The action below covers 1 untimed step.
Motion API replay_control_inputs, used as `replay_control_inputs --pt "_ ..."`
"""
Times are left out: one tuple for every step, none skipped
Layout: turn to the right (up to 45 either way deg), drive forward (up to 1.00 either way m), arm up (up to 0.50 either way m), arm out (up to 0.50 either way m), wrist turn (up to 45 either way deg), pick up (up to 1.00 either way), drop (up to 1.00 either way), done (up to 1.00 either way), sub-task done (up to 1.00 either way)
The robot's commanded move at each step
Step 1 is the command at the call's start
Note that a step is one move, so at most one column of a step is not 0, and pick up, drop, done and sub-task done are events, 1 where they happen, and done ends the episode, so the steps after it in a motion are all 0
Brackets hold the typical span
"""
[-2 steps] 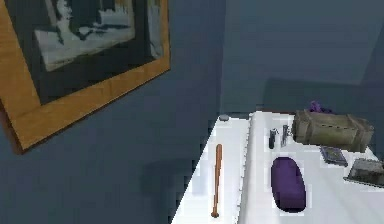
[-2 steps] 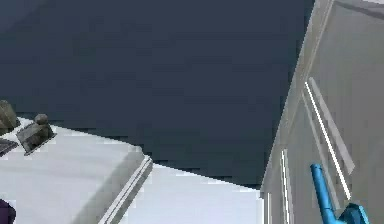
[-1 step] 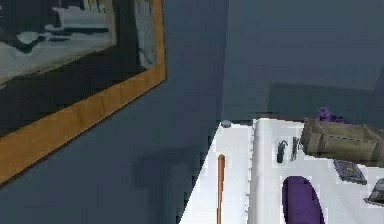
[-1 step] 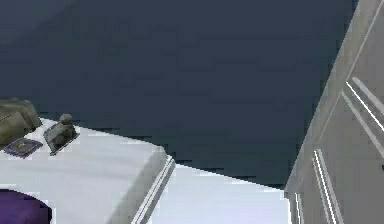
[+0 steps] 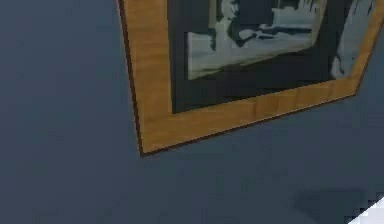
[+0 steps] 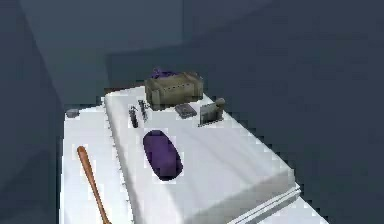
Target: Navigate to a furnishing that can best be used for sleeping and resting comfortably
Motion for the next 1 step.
replay_control_inputs --pt "-45.0 0.0 0.0 0.0 0.0 0.0 0.0 0.0 0.0"
